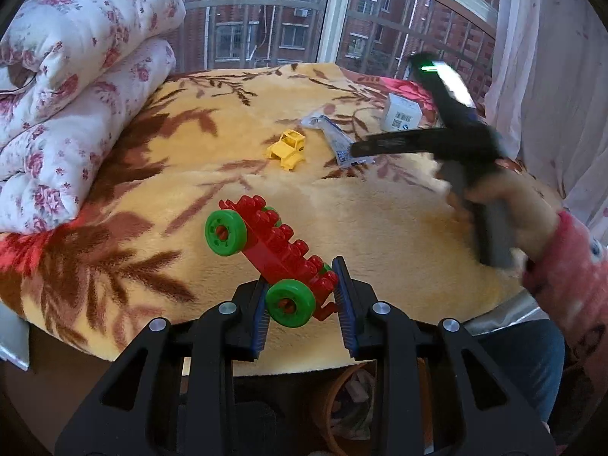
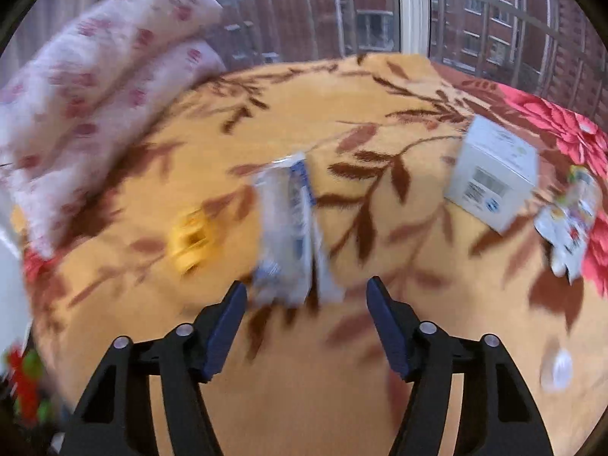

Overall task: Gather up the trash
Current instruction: 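Grasp the white-blue tube packet with the right gripper while the left holds the car, then carry car and packet over the orange bin and open both grippers, then move the left gripper to the yellow toy piece and grasp it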

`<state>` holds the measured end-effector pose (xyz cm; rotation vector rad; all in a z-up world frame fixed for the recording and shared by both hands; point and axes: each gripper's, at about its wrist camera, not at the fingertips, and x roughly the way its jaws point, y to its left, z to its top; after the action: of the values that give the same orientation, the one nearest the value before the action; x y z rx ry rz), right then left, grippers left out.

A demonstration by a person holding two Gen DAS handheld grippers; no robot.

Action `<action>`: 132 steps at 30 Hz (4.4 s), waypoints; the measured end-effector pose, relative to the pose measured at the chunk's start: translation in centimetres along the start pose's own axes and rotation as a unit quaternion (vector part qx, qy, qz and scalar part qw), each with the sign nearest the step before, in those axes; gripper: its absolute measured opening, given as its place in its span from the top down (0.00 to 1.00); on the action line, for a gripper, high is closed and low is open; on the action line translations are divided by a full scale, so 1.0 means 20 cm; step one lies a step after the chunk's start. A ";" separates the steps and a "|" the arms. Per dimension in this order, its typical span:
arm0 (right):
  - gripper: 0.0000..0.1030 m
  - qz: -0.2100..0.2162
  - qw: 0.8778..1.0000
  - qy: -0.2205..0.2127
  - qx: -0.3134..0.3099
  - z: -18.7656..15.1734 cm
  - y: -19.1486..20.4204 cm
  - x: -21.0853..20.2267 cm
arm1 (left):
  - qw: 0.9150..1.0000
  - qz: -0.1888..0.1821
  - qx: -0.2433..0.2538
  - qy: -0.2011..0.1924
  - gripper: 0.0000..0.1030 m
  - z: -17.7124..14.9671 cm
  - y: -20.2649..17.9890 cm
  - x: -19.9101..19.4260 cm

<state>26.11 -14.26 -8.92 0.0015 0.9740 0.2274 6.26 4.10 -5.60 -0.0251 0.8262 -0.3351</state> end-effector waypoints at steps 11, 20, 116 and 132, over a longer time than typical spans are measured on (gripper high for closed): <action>0.86 -0.020 0.999 0.019 -0.018 0.06 0.03 0.06 | 1.000 -0.010 -0.004 0.000 0.71 0.01 -0.01 0.01; 0.87 -0.017 1.000 -0.011 -0.023 -0.07 0.01 -0.24 | 1.000 -0.011 0.014 -0.008 0.71 0.01 -0.09 -0.05; 0.31 0.051 0.983 0.135 0.113 -1.67 -0.11 -0.68 | 0.944 -0.039 0.126 0.304 0.20 -0.85 -0.56 0.40; 0.29 0.067 0.987 0.094 0.110 -1.57 -0.10 -0.74 | 0.995 0.019 0.081 0.053 0.11 0.16 -0.24 0.19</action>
<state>-7.21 -22.18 -14.61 0.2523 1.1857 0.2466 9.72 -1.86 -5.38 0.1619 0.9009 -0.3685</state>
